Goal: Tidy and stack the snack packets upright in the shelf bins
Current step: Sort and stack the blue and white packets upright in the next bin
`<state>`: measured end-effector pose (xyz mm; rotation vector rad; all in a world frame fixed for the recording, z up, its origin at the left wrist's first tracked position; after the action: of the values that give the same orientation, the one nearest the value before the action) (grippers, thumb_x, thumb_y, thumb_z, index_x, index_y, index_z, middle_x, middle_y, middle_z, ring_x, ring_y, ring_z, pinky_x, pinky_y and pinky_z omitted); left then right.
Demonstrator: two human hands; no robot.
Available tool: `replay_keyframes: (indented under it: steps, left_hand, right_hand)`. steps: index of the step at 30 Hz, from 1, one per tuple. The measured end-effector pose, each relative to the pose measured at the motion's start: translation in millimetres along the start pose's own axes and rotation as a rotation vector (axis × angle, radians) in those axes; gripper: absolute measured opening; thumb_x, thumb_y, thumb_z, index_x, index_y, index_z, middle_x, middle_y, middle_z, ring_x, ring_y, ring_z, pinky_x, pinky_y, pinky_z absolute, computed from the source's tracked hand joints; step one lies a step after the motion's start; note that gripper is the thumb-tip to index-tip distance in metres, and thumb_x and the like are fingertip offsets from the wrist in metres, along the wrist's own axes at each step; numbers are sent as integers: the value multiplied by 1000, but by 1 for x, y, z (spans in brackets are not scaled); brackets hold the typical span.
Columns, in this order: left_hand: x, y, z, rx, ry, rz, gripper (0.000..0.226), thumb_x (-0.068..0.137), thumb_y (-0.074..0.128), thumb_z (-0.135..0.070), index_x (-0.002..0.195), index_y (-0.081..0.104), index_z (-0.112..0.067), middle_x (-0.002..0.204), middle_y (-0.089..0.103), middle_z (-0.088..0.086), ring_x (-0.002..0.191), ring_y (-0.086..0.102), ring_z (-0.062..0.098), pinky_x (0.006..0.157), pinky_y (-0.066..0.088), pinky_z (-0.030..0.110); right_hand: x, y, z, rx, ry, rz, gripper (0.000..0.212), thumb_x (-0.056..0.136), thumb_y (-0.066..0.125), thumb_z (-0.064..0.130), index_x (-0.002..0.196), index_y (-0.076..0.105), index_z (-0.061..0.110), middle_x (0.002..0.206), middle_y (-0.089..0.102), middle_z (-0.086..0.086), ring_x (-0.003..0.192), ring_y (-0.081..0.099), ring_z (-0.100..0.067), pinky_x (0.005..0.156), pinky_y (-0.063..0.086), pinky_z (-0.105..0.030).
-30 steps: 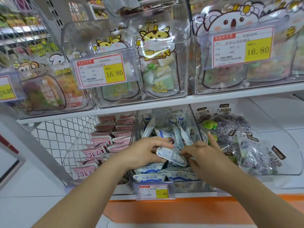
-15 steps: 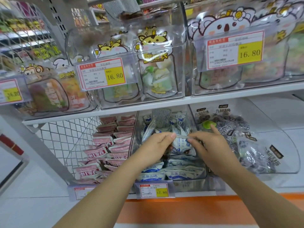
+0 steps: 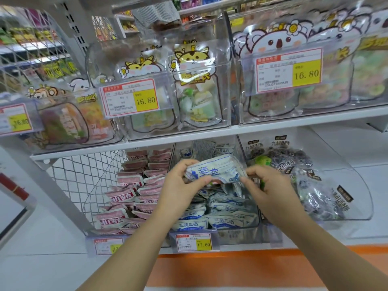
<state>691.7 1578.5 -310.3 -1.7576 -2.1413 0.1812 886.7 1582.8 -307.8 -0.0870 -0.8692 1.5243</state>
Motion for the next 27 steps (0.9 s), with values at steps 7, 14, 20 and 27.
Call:
replay_keyframes:
  steps: [7,14,20,27]
  left_hand:
    - [-15,-19,-20,277,217,-127,30,78,75,-21,96,56,-37,89,64,-19,83,60,0,73,49,19]
    - [3,34,-25,695,369,412,23,88,63,-20,111,67,-19,106,66,-6,95,55,4,86,40,16]
    - [21,62,-5,796,255,538,14,93,57,-22,97,68,-15,88,70,3,80,62,16,74,49,30]
    - [11,67,17,768,212,663,22,93,57,-26,109,69,-18,101,69,4,89,64,17,82,51,36]
  right_hand:
    - [-2,-13,7,-10,22,-69,29,83,66,17,113,63,20,94,62,21,96,58,-8,95,45,-45]
    - [0,-10,-6,-105,76,-1,22,87,61,12,107,69,19,91,61,15,88,55,-8,85,44,-26]
    - [3,0,-20,-202,48,137,27,87,64,21,114,66,25,103,61,11,99,42,-1,86,29,-15]
    - [3,11,-32,-306,6,223,36,80,70,28,115,65,34,121,57,2,126,40,-19,109,30,-36]
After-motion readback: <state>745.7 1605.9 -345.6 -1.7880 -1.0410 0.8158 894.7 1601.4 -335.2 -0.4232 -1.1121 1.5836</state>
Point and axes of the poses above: each hand's wrist, its own x-axis towards the middle knuckle, its own y-axis out of the palm, z = x × y, the point moved 5 cm from there along x, towards the middle knuckle
